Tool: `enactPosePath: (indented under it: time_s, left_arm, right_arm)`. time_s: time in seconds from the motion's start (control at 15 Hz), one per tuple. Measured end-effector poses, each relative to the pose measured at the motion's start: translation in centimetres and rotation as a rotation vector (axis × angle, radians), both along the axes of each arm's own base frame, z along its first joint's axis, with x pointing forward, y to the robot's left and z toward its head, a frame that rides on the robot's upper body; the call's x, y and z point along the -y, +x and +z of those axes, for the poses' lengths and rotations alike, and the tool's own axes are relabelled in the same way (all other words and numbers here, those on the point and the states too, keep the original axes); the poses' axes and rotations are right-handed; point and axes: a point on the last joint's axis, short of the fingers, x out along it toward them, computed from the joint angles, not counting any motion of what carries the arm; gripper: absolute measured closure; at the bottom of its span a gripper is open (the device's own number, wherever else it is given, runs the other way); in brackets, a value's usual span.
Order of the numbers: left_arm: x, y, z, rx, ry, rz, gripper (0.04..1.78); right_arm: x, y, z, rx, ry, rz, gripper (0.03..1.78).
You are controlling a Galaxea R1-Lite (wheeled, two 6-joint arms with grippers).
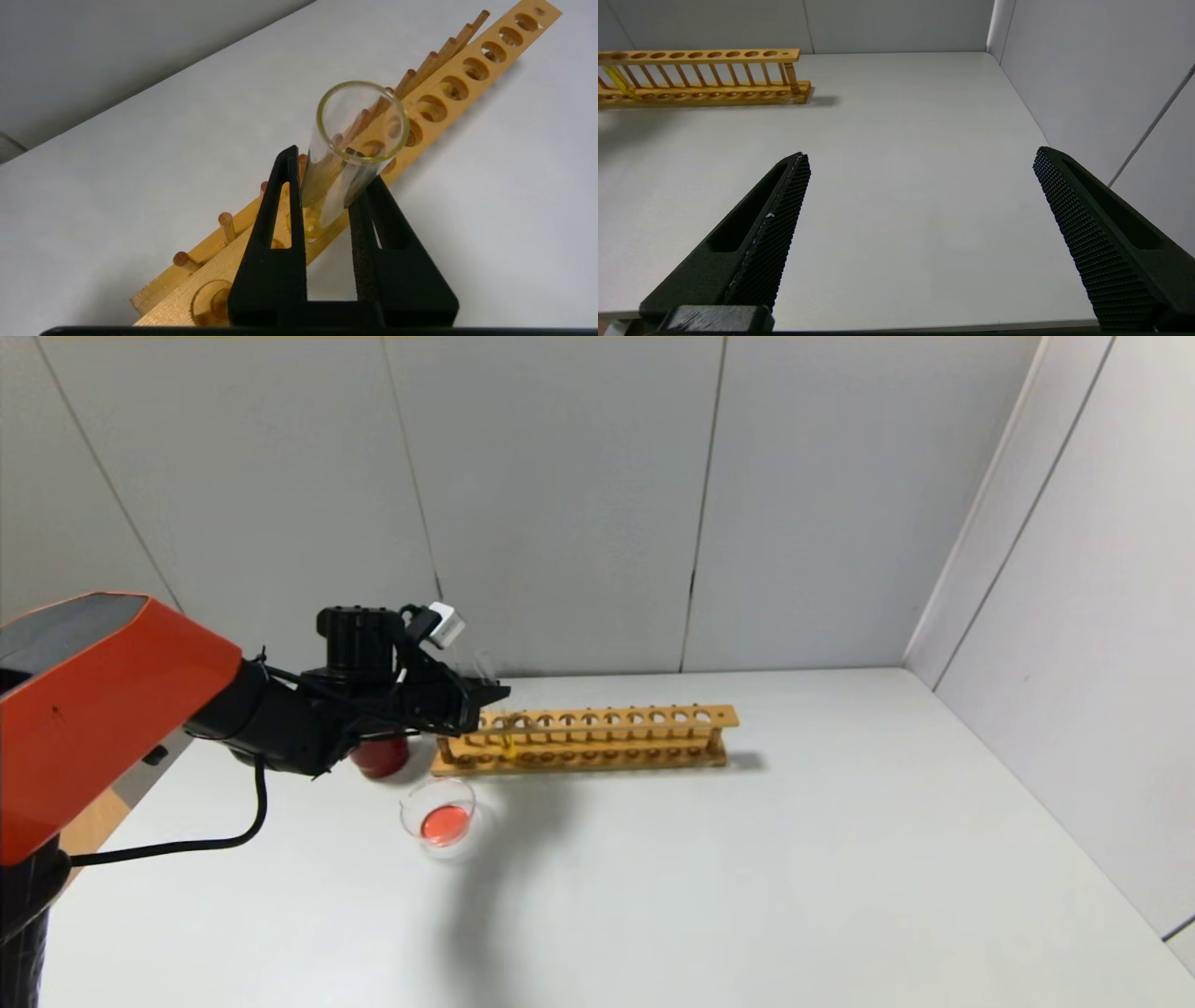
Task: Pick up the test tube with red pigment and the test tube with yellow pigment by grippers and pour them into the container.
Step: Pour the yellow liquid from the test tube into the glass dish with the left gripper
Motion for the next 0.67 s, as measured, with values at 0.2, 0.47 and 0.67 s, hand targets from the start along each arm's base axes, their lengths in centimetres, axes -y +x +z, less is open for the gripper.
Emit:
enactPosePath:
  time_s: [0.2,0.47,0.67]
  left_arm:
    - [0.1,-0.1,1.8,0.041,0.010,0.047,1.50]
    - [0.4,-0.1,6.2,0.085,0.013,0.085,1.50]
    - [0.5,-0.5,10.4,0.140,0.011,0.112,1.50]
  right_arm:
    - [0.0,0.0,0.0,0.000,0.000,0.000,0.06]
    - [0.0,0.0,0.0,0.000,0.000,0.001,0.06]
    - [0.0,0.0,0.0,0.000,0.000,0.000,0.06]
